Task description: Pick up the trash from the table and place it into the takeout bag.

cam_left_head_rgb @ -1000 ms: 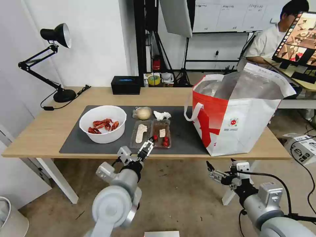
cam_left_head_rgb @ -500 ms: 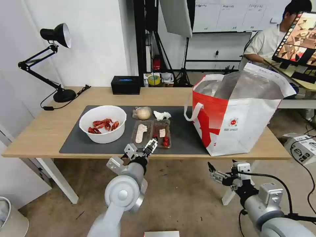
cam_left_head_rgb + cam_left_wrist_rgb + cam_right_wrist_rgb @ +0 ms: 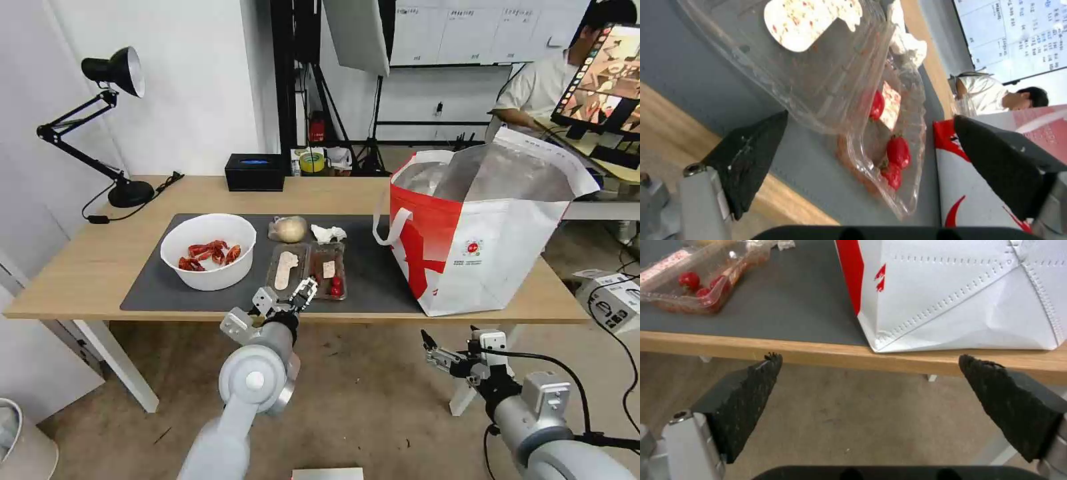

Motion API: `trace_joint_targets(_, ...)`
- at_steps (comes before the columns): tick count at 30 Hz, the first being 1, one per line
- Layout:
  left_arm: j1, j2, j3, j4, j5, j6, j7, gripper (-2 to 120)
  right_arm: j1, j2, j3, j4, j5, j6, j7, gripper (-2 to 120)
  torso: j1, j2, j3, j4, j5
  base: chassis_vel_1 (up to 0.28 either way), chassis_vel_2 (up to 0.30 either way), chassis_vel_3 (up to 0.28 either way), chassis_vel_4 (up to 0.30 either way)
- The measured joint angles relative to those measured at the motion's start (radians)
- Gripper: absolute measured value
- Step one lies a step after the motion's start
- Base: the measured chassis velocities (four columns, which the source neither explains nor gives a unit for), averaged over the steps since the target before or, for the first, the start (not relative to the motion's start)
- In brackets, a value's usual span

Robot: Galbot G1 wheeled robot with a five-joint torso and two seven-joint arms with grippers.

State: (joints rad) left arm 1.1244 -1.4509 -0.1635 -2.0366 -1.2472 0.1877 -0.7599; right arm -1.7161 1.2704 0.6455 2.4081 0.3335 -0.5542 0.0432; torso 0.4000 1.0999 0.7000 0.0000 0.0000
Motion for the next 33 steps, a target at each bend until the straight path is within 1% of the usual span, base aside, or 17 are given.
trace_joint_targets(10,-0.015,-0.01,-0.006,0.027,-0.001,-0.011,0.0,100,0.003,0.005,-0.005,-0.01,-0.002,0.004,0.0,100,0.0,0.0,0.0,0.0,0.0001,0.0,0.0,0.0,0.0)
trace_joint_targets(18,-0.022,-0.012,-0.011,0.017,-0.002,-0.031,0.001,100,0.003,0.009,-0.007,-0.014,-0.015,0.006,-0.002,100,0.0,0.0,0.0,0.0001,0.0,0.0,0.0,0.0,0.0)
trace_joint_targets(21,-0.025,-0.011,-0.018,0.007,-0.005,-0.038,0.017,100,0.002,0.014,-0.01,-0.014,-0.023,0.008,-0.003,100,0.0,0.0,0.0,0.0001,0.0,0.0,0.0,0.0,0.0)
trace_joint_targets(33,-0.038,0.001,-0.035,-0.01,-0.01,-0.057,0.05,100,0.001,0.015,-0.013,-0.016,-0.026,0.008,-0.004,100,0.0,0.0,0.0,0.0001,0.0,0.0,0.0,0.0,0.0)
